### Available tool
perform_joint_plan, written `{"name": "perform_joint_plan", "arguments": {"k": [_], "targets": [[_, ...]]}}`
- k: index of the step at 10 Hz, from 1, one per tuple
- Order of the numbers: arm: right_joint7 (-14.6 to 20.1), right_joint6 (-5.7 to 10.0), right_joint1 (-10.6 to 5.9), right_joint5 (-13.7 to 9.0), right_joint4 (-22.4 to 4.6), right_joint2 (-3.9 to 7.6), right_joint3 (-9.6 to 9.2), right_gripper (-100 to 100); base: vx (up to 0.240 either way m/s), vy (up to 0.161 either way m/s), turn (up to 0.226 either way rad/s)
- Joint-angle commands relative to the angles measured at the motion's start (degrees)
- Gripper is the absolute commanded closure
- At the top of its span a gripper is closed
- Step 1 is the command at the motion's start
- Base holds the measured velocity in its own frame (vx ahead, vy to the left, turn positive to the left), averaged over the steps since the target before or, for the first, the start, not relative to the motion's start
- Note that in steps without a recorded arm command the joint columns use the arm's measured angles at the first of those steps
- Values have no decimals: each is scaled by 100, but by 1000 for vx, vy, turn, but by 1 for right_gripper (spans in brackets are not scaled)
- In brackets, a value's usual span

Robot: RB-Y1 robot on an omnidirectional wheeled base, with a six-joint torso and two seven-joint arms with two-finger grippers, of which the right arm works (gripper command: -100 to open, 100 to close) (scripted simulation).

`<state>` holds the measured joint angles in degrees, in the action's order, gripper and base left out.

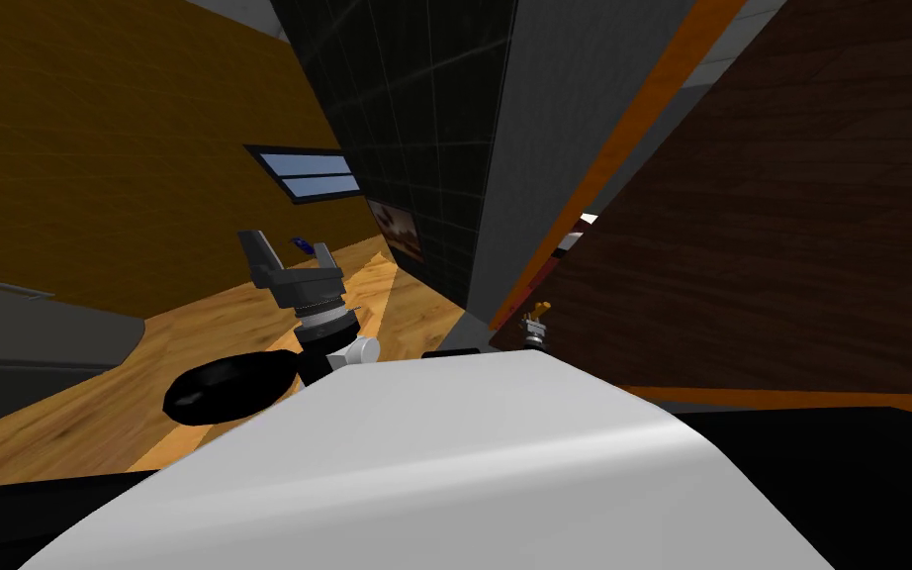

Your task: Pull the door open

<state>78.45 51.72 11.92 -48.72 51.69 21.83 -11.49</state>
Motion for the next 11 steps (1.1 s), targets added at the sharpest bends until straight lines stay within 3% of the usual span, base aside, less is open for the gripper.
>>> {"name": "perform_joint_plan", "arguments": {"k": [1, 6, 8, 10, 11], "targets": [[0, 0, 0, 0, 0, 0, 0, 100, -97, 14, 19], [256, 79, 161, 254, 231, 213, -476, 100, -223, -4, 67], [340, 109, 213, 337, 314, 290, -630, 100, -249, -7, 58], [354, 115, 184, 346, 275, 286, -644, 100, -202, -6, 38], [420, 162, 252, 395, 311, 346, -771, 100, -148, -20, 118]]}}
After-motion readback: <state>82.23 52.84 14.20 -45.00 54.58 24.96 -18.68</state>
